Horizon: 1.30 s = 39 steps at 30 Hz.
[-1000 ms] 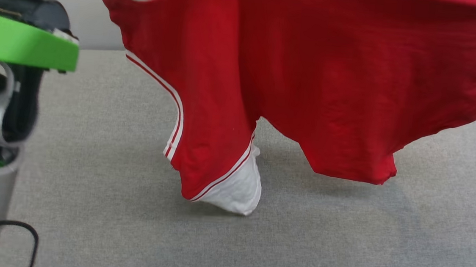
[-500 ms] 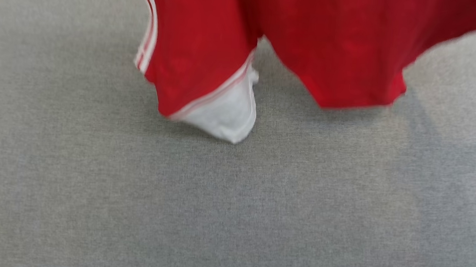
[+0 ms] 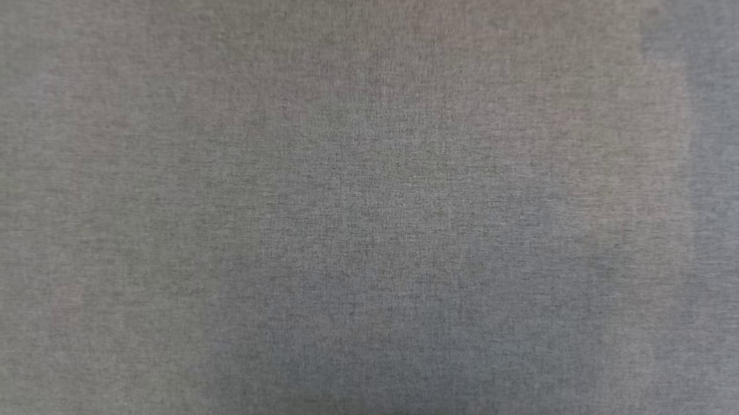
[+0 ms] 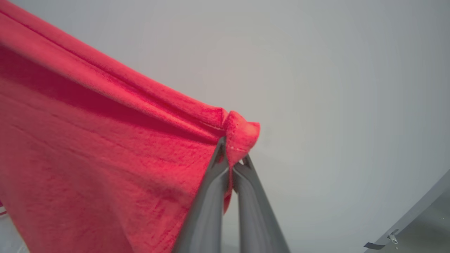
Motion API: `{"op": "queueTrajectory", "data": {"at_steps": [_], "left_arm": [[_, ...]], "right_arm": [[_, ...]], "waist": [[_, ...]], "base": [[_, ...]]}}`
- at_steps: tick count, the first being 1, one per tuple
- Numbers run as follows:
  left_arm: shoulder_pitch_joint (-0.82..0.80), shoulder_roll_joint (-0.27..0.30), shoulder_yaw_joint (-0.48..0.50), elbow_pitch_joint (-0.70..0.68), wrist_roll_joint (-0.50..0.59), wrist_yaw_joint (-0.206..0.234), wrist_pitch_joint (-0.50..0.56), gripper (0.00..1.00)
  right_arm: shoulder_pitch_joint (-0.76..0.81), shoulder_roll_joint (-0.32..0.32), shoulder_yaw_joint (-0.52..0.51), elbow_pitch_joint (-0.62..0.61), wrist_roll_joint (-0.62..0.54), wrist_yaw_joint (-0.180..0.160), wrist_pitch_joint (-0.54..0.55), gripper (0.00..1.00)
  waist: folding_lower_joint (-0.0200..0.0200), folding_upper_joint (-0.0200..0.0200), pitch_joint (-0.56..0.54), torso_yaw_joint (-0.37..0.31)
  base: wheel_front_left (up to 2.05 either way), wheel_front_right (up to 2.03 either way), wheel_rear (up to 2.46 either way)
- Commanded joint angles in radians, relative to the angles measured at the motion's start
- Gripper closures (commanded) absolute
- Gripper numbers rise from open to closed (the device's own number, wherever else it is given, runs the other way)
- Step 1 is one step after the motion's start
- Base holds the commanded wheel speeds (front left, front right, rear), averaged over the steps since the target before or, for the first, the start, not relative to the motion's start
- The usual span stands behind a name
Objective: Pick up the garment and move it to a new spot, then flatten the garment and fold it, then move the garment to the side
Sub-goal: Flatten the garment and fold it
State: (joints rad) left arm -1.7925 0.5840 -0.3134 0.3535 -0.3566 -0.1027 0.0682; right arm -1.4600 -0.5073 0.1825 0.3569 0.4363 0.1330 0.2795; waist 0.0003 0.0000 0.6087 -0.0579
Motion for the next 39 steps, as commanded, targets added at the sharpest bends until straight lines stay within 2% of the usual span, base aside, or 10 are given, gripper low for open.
{"op": "queueTrajectory", "data": {"at_steps": [1,5,9,13,18,24,31,32,33,39], "left_arm": [[-0.056,0.0,0.005,0.049,0.019,0.002,-0.035,1.0],[-0.147,-0.029,-0.019,0.188,0.053,-0.001,-0.134,1.0],[-0.167,-0.053,-0.038,0.31,0.057,-0.008,-0.228,1.0],[-0.12,-0.094,-0.028,0.388,0.006,-0.016,-0.296,1.0],[-0.001,-0.138,-0.021,0.394,-0.037,-0.022,-0.327,1.0],[0.198,-0.176,0.003,0.293,-0.057,-0.024,-0.329,1.0],[0.508,-0.221,-0.005,0.215,-0.071,-0.026,-0.33,1.0],[0.554,-0.228,-0.009,0.211,-0.075,-0.027,-0.33,1.0],[0.752,-0.245,-0.032,0.209,-0.095,-0.027,-0.33,1.0],[0.984,-0.241,-0.074,0.207,-0.126,-0.027,-0.309,1.0]], "right_arm": [[-0.034,0.002,0.002,0.047,-0.024,-0.002,-0.027,1.0],[-0.131,0.026,0.011,0.157,-0.068,-0.002,-0.108,1.0],[-0.184,0.046,0.021,0.248,-0.097,-0.002,-0.187,1.0],[-0.19,0.057,0.026,0.311,-0.108,-0.002,-0.272,1.0],[-0.135,0.061,0.054,0.357,-0.096,-0.002,-0.355,1.0],[-0.035,0.045,0.121,0.374,-0.073,-0.002,-0.407,1.0],[0.159,0.027,0.184,0.38,-0.009,-0.002,-0.446,1.0],[0.196,0.024,0.198,0.377,0.005,-0.002,-0.448,1.0],[0.363,0.013,0.251,0.358,0.075,-0.002,-0.455,1.0],[0.56,0.001,0.305,0.33,0.157,-0.002,-0.462,1.0]], "waist": [[-0.0003,0.0,0.09,-0.009],[-0.0003,0.0,0.126,-0.001],[-0.0003,0.0,0.15,0.012],[-0.0003,0.0,0.157,0.035],[-0.0003,0.0,0.146,0.06],[-0.0003,0.0,0.101,0.085],[-0.0003,0.0,-0.012,0.108],[-0.0003,0.0,-0.033,0.112],[-0.0003,0.0,-0.129,0.127],[-0.0003,0.0,-0.238,0.141]], "base": [[0.0,0.0,0.0],[0.0,0.0,0.0],[0.0,0.0,0.0],[0.0,0.0,0.0],[0.0,0.0,0.0],[0.0,0.0,0.0],[0.0,0.0,0.0],[0.0,0.0,0.0],[0.0,0.0,0.0],[0.0,0.0,0.0]]}}
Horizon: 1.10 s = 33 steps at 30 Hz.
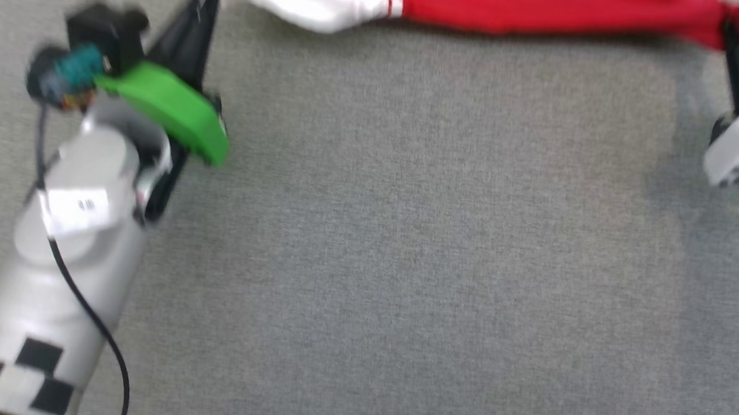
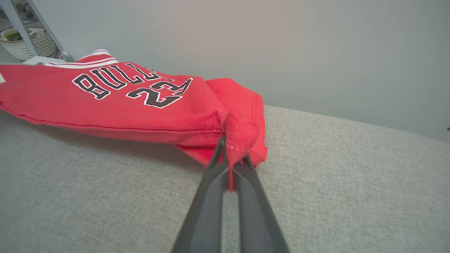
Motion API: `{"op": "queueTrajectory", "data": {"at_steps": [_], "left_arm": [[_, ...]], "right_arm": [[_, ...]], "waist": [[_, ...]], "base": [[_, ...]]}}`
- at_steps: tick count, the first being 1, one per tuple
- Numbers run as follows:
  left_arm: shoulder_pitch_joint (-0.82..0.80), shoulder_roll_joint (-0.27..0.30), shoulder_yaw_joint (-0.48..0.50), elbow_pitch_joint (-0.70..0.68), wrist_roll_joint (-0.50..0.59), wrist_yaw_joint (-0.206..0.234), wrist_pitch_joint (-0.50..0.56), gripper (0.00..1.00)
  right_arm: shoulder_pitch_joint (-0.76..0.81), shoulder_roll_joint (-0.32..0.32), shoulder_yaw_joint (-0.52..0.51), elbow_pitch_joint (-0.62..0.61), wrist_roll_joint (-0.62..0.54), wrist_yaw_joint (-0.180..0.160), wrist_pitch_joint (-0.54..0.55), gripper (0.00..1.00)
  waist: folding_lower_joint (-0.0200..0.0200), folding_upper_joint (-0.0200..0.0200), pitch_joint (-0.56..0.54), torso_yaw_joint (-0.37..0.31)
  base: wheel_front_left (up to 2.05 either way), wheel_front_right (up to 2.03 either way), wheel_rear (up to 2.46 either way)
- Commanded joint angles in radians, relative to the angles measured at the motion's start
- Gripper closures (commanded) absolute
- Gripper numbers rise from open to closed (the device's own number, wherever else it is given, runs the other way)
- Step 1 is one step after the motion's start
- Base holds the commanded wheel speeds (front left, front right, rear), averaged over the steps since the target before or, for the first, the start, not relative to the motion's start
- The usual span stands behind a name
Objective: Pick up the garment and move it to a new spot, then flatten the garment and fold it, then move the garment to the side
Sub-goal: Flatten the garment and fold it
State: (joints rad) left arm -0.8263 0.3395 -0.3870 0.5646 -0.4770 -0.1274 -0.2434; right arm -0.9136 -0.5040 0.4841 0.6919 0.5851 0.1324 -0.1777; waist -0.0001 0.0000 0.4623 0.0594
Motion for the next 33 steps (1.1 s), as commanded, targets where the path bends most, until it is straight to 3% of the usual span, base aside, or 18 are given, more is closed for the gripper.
{"op": "queueTrajectory", "data": {"at_steps": [1,12,20,33], "left_arm": [[0.058,0.008,-0.01,-0.008,-0.01,-0.003,0.013,1.0],[0.377,0.051,-0.067,-0.065,-0.052,0.008,0.091,1.0],[0.541,0.098,-0.114,-0.138,-0.084,0.007,0.16,1.0],[0.749,0.15,-0.177,-0.316,-0.109,0.013,0.209,1.0]], "right_arm": [[0.047,-0.006,0.009,-0.009,0.02,-0.002,-0.007,1.0],[0.299,-0.022,-0.01,-0.003,0.132,-0.002,-0.038,1.0],[0.455,0.001,-0.042,0.004,0.179,-0.002,-0.045,1.0],[0.728,-0.004,-0.111,-0.071,0.25,-0.002,0.04,1.0]], "waist": [[0.0001,0.0,-0.108,0.026],[0.0001,0.0,-0.244,0.053],[0.0001,0.0,-0.331,0.056],[0.0001,0.0,-0.479,0.034]], "base": [[0.0,0.0,0.0],[0.0,0.0,0.0],[0.0,0.0,0.0],[0.0,0.0,0.0]]}}
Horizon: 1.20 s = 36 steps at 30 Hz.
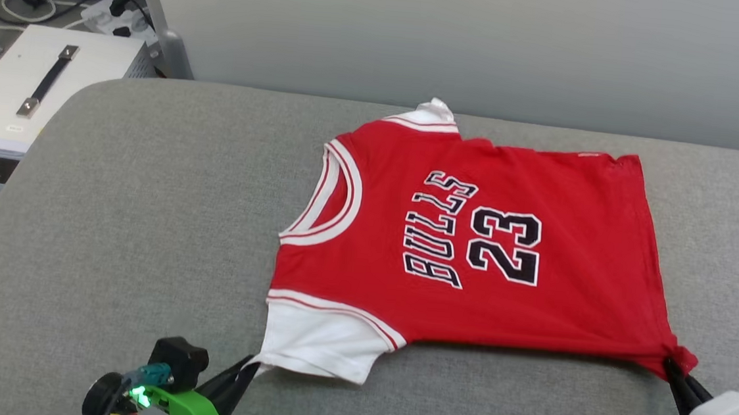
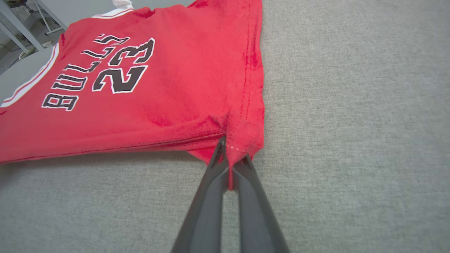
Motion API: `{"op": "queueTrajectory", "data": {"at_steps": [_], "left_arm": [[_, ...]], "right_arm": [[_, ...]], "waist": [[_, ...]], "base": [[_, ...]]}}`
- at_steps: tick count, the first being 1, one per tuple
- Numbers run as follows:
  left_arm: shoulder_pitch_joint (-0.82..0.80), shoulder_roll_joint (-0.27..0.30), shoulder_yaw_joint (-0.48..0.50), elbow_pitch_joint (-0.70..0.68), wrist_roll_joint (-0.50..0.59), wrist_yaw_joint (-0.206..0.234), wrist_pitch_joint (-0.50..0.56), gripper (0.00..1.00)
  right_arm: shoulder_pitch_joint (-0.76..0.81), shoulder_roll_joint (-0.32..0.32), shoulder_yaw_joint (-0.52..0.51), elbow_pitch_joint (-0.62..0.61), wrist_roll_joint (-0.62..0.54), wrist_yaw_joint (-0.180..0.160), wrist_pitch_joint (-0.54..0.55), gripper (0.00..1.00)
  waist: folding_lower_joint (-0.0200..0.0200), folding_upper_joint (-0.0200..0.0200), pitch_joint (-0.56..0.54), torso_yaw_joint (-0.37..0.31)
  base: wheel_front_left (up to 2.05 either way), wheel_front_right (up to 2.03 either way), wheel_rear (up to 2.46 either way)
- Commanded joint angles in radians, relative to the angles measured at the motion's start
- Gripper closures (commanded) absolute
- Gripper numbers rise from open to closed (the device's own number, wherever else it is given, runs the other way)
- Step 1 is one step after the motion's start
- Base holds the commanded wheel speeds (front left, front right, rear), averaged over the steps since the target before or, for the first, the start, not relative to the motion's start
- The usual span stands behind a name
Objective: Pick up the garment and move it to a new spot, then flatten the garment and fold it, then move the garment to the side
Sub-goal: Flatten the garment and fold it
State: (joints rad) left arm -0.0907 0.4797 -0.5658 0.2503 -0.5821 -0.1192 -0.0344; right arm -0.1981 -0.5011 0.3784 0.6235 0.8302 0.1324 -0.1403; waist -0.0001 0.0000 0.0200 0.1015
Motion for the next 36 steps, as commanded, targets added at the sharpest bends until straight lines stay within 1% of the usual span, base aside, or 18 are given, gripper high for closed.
{"op": "queueTrajectory", "data": {"at_steps": [1,6,12,18,22,25,28,33,36], "left_arm": [[0.03,0.014,-0.001,-0.017,-0.005,0.008,0.002,1.0],[0.096,0.025,-0.017,-0.073,-0.011,0.023,0.011,1.0],[0.178,0.055,-0.033,-0.122,-0.022,0.034,0.029,1.0],[0.263,0.107,-0.053,-0.216,-0.037,0.042,0.075,1.0],[0.298,0.141,-0.051,-0.292,-0.043,0.057,0.096,1.0],[0.282,0.149,-0.03,-0.34,-0.043,0.07,0.092,1.0],[0.237,0.15,-0.009,-0.363,-0.039,0.075,0.09,1.0],[0.122,0.142,0.011,-0.369,-0.032,0.064,0.113,1.0],[0.042,0.134,0.011,-0.356,-0.026,0.051,0.137,1.0]], "right_arm": [[0.037,-0.009,-0.016,-0.016,0.008,-0.002,0.013,1.0],[0.138,-0.015,-0.061,-0.078,-0.006,-0.002,0.066,1.0],[0.254,-0.029,-0.131,-0.191,-0.046,-0.002,0.151,1.0],[0.384,-0.037,-0.22,-0.342,-0.089,-0.002,0.261,1.0],[0.454,-0.024,-0.284,-0.462,-0.105,-0.002,0.328,1.0],[0.476,-0.003,-0.342,-0.533,-0.122,-0.002,0.362,1.0],[0.475,0.015,-0.379,-0.582,-0.141,-0.002,0.397,1.0],[0.437,0.04,-0.424,-0.643,-0.169,-0.002,0.454,1.0],[0.401,0.048,-0.435,-0.665,-0.185,-0.002,0.483,1.0]], "waist": [[0.0001,0.0,-0.044,-0.01],[0.0001,0.0,-0.071,-0.016],[0.0001,0.0,-0.09,-0.025],[0.0001,0.0,-0.098,-0.028],[0.0001,0.0,-0.084,-0.03],[0.0001,0.0,-0.072,-0.03],[0.0001,0.0,-0.055,-0.032],[0.0001,0.0,-0.011,-0.036],[0.0001,0.0,0.025,-0.042]], "base": [[0.0,0.0,0.0],[0.0,0.0,0.0],[0.0,0.0,0.0],[0.0,0.0,0.0],[0.0,0.0,0.0],[0.0,0.0,0.0],[0.0,0.0,0.0],[0.0,0.0,0.0],[0.0,0.0,0.0]]}}
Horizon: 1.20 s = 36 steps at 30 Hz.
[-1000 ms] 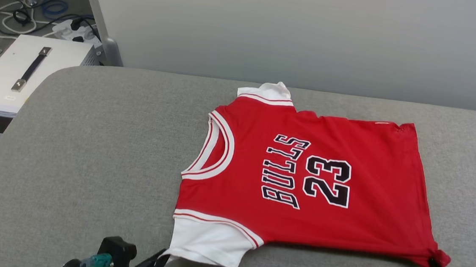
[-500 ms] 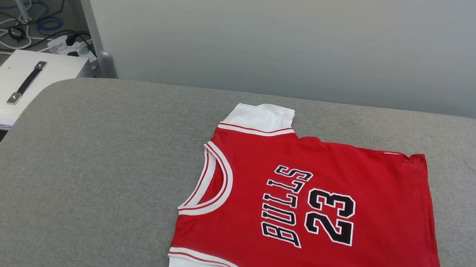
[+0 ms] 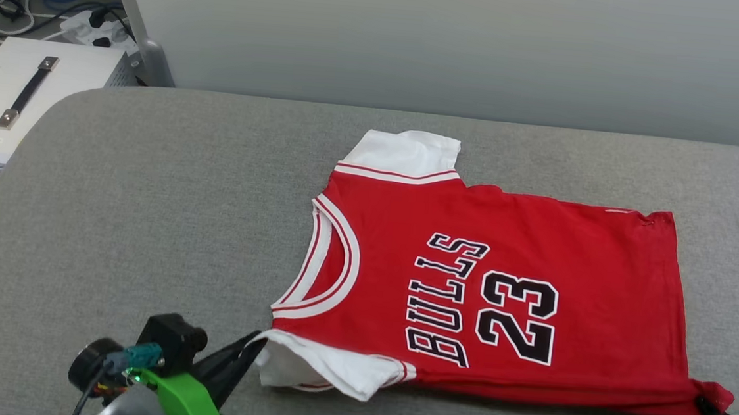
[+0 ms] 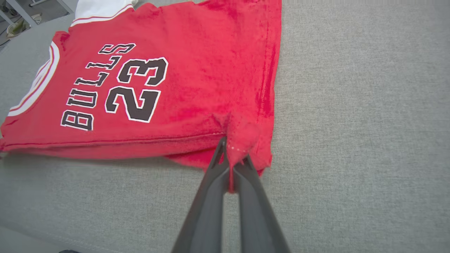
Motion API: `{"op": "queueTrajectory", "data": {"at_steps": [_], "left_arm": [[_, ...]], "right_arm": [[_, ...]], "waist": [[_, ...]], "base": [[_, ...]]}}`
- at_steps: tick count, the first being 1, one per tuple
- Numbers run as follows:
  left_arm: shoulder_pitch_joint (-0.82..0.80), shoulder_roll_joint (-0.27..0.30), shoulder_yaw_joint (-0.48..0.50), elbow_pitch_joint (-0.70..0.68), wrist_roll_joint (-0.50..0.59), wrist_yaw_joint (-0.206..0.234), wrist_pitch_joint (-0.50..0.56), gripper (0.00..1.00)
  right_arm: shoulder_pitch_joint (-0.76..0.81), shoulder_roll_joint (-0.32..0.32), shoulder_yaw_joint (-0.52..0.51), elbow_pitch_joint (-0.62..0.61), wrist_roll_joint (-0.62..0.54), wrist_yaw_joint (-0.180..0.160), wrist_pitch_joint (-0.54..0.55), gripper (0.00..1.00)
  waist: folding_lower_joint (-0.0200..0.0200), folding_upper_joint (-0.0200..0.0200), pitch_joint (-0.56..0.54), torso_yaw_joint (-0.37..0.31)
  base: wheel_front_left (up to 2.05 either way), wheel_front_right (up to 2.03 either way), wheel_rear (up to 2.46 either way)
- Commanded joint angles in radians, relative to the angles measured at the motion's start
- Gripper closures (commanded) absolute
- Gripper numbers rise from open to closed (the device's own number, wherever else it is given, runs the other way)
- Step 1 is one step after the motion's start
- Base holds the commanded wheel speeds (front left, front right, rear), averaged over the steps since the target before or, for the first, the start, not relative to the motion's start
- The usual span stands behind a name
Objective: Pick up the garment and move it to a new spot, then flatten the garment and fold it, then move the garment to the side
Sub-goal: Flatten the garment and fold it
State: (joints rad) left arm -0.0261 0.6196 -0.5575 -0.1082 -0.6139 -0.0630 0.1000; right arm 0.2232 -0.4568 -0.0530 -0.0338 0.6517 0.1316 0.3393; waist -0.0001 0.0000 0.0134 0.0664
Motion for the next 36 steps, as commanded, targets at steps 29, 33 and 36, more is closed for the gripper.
{"op": "queueTrajectory", "data": {"at_steps": [29,33,36], "left_arm": [[-0.454,-0.113,-0.057,0.416,0.017,-0.056,0.088,1.0],[-0.471,-0.14,-0.063,0.471,0.016,-0.056,0.061,0.0],[-0.471,-0.163,-0.054,0.51,0.005,-0.049,0.03,0.0]], "right_arm": [[-0.386,0.013,0.124,0.219,-0.052,-0.001,0.045,1.0],[-0.404,0.025,0.133,0.267,-0.05,-0.001,0.04,0.0],[-0.413,0.02,0.152,0.281,-0.063,-0.001,0.007,0.0]], "waist": [[0.0001,0.0,0.259,-0.072],[0.0001,0.0,0.254,-0.071],[0.0001,0.0,0.238,-0.069]], "base": [[0.0,0.0,0.0],[0.0,0.0,0.0],[0.0,0.0,0.0]]}}
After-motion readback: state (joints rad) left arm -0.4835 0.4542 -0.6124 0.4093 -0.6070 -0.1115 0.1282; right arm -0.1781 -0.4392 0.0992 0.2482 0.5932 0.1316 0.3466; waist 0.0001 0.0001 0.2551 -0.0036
